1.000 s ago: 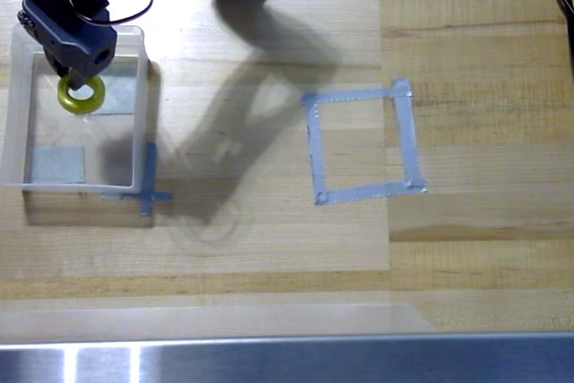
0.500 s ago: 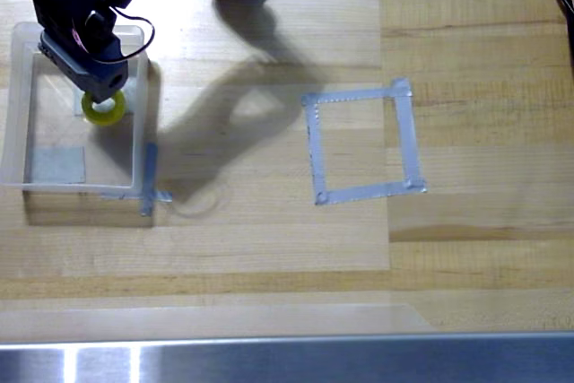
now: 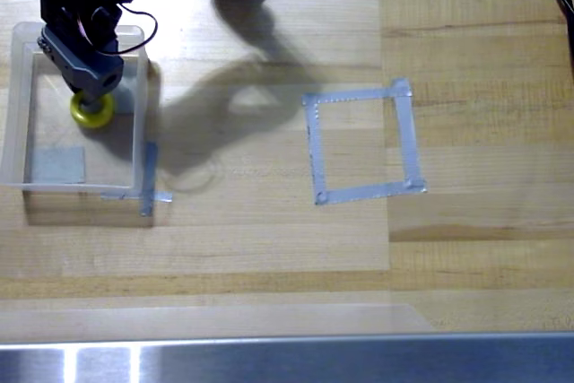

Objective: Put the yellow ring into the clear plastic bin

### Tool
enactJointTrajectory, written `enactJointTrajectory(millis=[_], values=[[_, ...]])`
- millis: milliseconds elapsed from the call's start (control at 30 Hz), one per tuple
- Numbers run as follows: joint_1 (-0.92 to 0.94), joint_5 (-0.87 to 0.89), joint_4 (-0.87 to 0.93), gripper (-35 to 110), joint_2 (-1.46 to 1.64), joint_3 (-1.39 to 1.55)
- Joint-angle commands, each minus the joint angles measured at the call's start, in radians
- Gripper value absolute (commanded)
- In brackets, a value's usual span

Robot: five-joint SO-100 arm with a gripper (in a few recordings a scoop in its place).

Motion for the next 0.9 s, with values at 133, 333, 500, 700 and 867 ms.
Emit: enactJointTrajectory(millis=[133,333,500,700,867], values=[[0.048,0.009,-0.026,0,-0.018,-0.012],[0.04,-0.002,-0.026,0,-0.011,-0.014],[0.038,-0.005,-0.026,7,-0.009,-0.032],[0.017,0.006,-0.026,19,-0.015,-0.04],[-0.021,0.008,-0.023,20,0.034,-0.048]])
